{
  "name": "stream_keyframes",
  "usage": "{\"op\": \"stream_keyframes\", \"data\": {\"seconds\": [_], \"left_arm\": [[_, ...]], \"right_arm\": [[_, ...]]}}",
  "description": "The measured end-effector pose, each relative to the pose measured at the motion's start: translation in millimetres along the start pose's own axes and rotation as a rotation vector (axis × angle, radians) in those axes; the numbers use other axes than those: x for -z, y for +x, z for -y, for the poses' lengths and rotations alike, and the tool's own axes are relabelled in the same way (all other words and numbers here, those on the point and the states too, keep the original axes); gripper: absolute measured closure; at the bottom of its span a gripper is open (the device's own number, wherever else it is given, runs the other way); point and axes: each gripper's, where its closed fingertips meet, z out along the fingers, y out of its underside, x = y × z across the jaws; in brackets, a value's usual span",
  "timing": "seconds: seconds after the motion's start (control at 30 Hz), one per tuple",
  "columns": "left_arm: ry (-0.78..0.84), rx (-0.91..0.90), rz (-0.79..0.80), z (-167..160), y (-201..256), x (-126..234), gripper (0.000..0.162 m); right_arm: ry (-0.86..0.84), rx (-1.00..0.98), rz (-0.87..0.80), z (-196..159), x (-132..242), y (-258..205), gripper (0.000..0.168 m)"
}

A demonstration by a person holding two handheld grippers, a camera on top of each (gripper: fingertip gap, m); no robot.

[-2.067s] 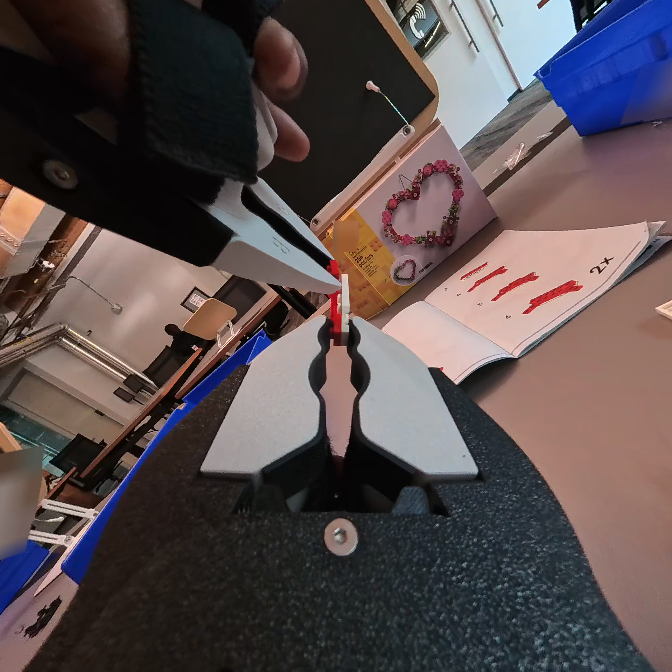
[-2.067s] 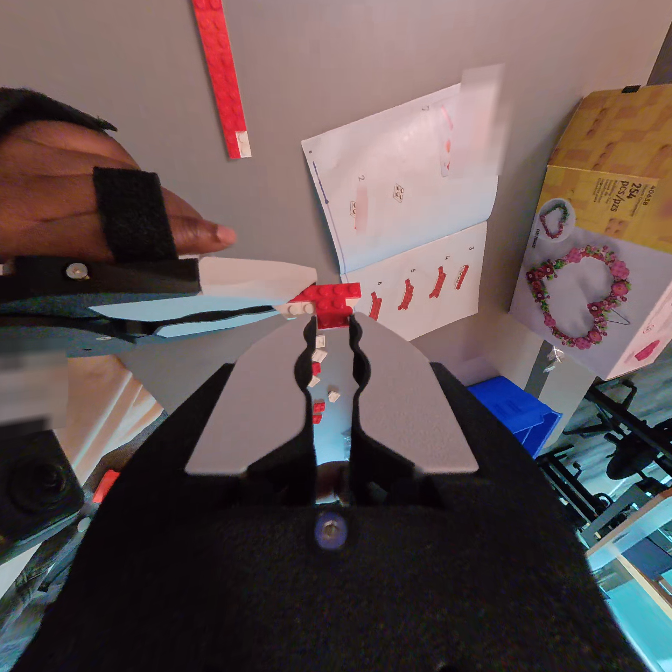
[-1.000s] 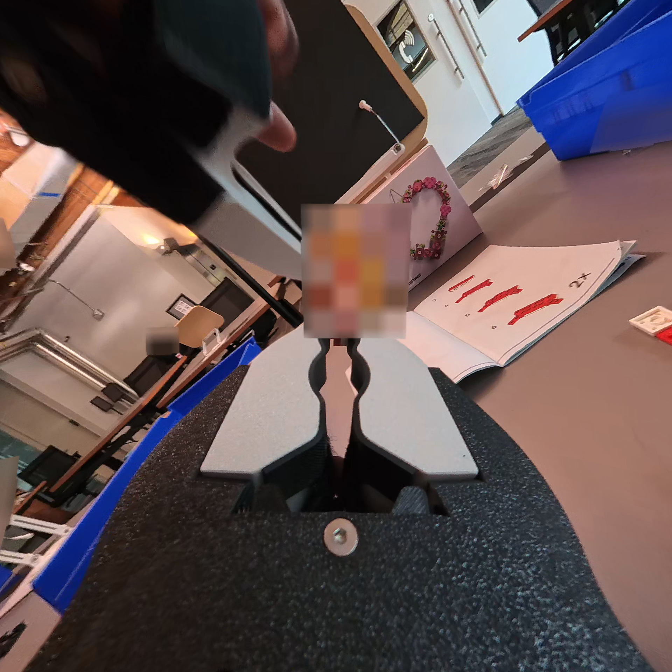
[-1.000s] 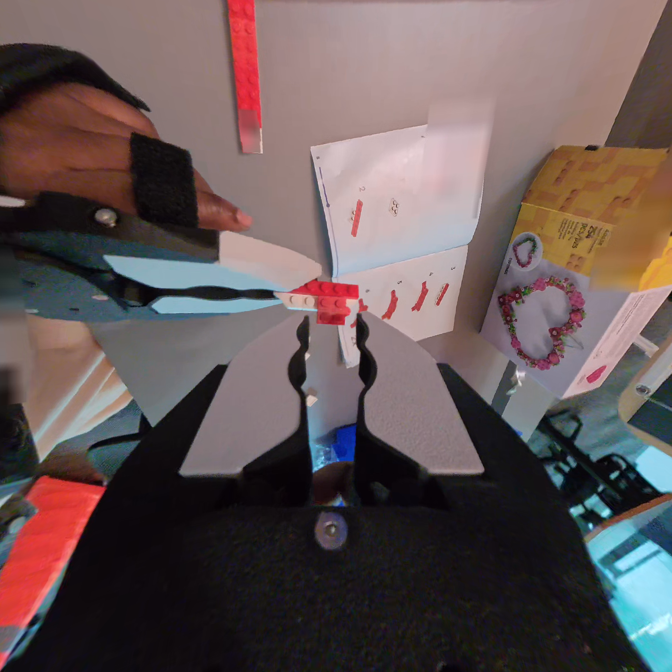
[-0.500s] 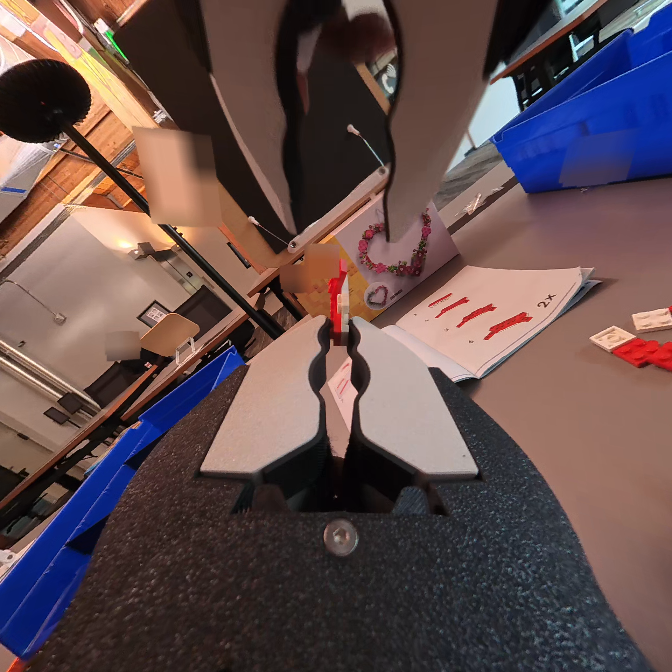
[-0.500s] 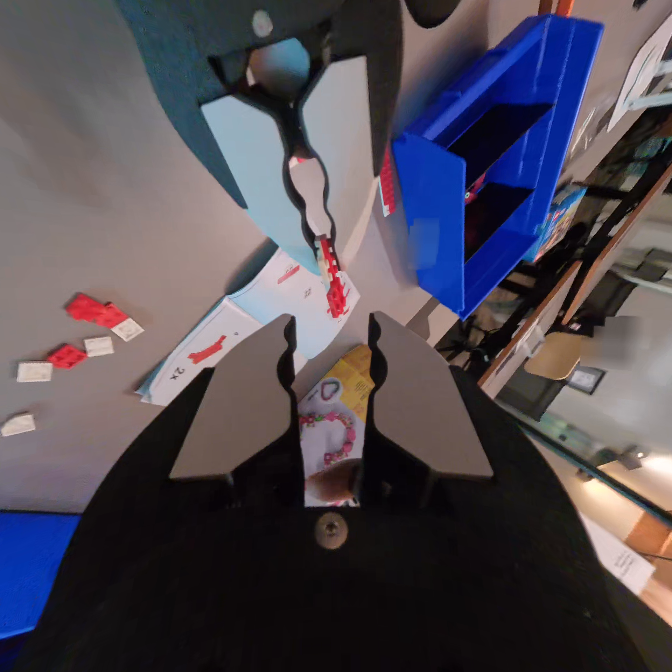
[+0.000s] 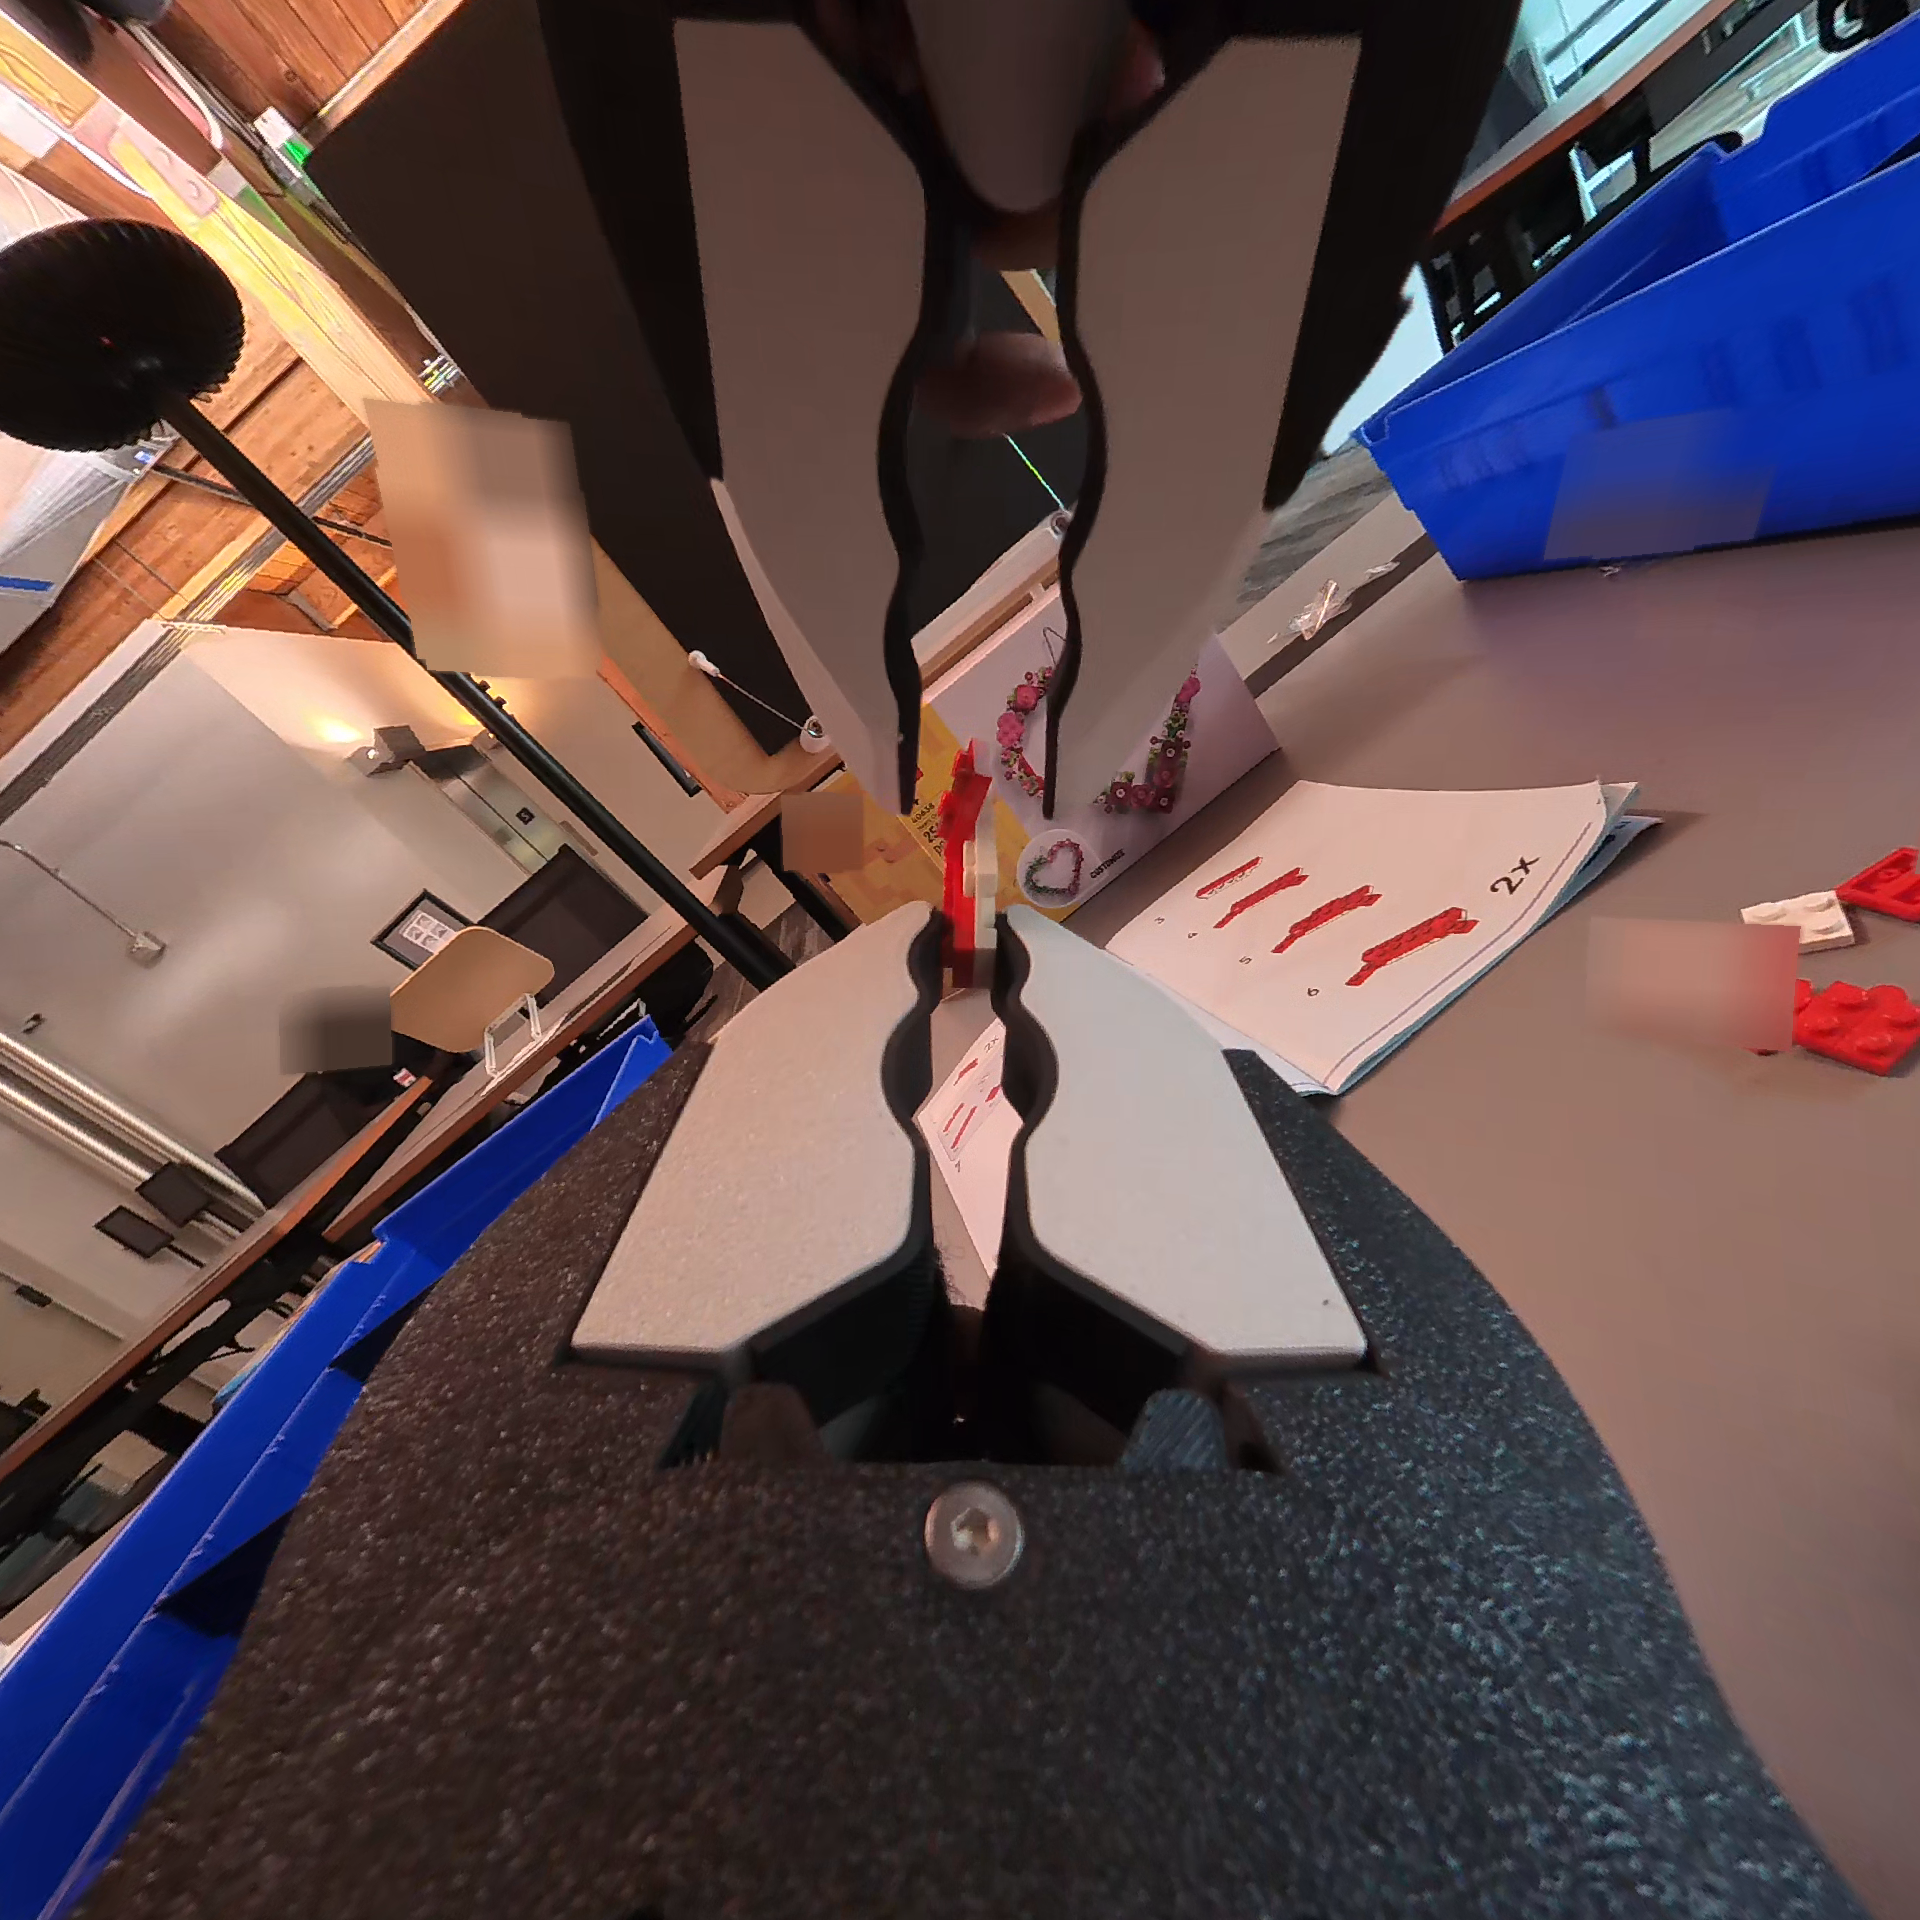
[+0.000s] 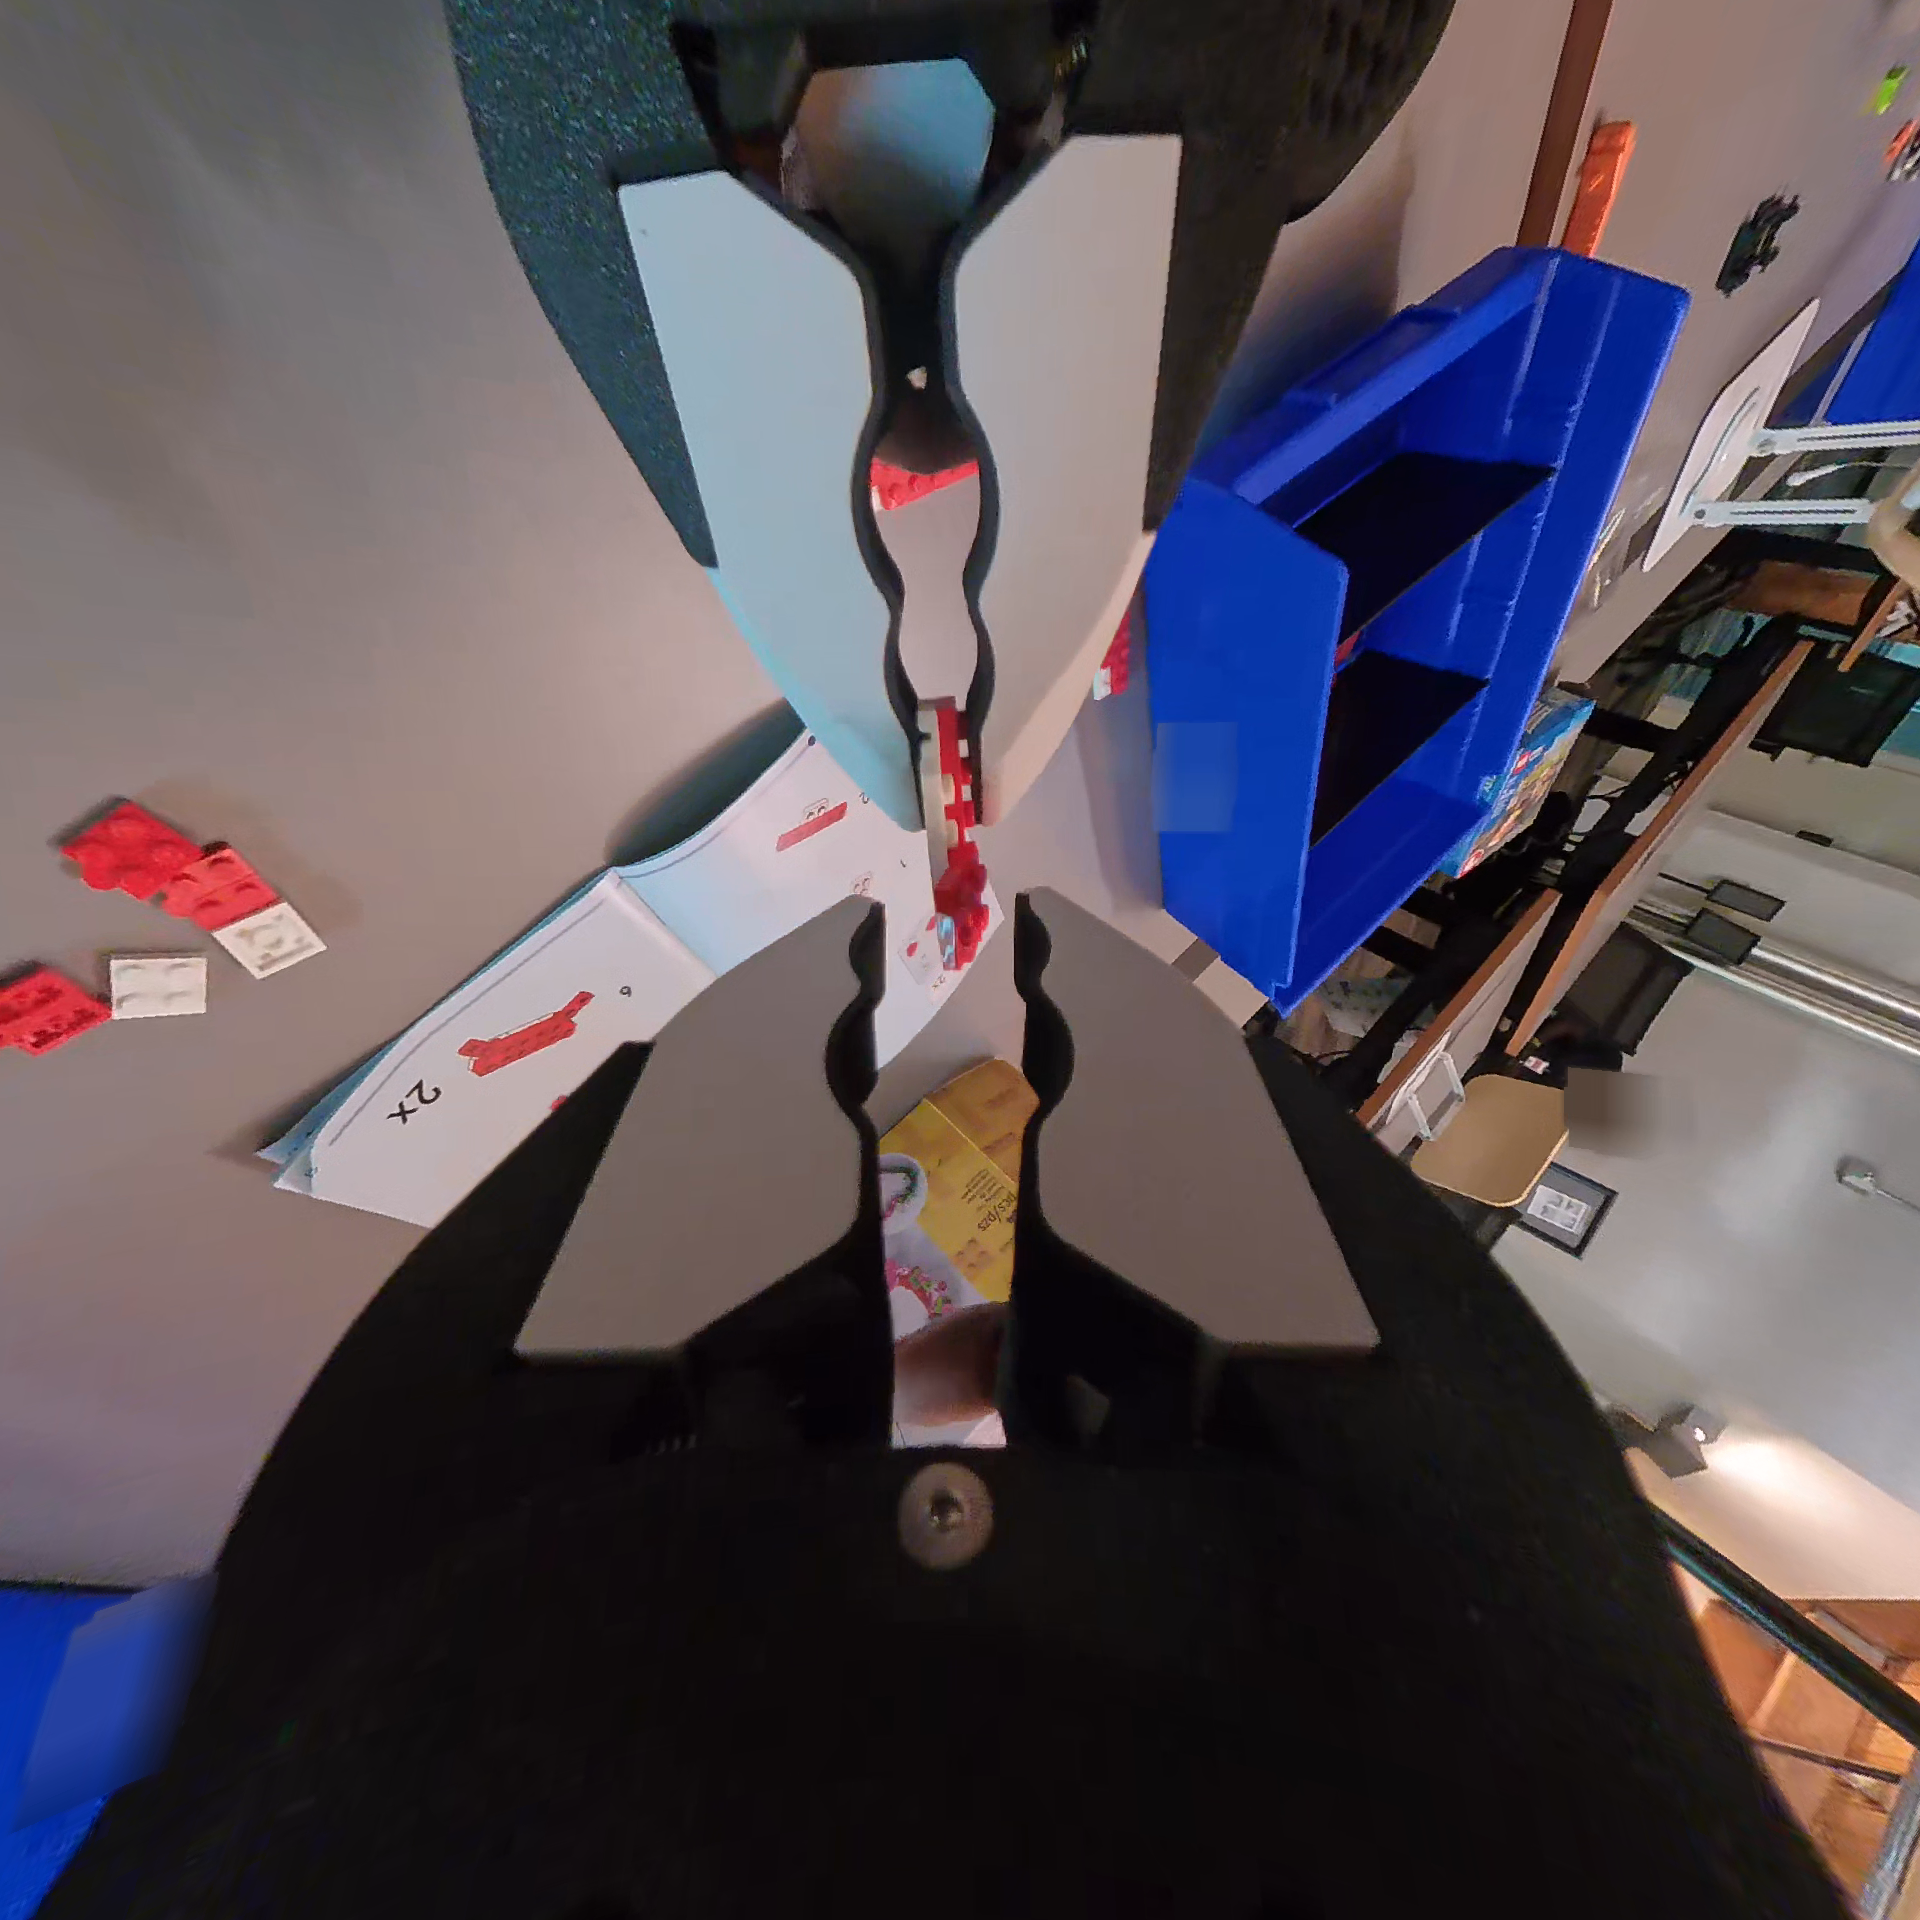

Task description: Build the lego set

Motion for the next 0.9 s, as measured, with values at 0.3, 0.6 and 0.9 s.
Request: {"op": "stream_keyframes", "data": {"seconds": [0.3, 0.6, 0.9], "left_arm": [[0.034, 0.018, -0.017, 5.0, 1.3, 2.0, 0.154], [0.118, 0.001, -0.159, 16.6, 19.3, 7.0, 0.154], [0.139, -0.009, -0.21, 19.8, 27.3, 8.8, 0.154]], "right_arm": [[-0.012, 0.072, -0.007, -1.8, -1.1, 7.2, 0.159], [-0.081, 0.104, 0.182, -1.9, 10.3, -9.3, 0.159], [-0.107, 0.03, 0.235, -0.8, 13.2, -19.6, 0.16]]}}
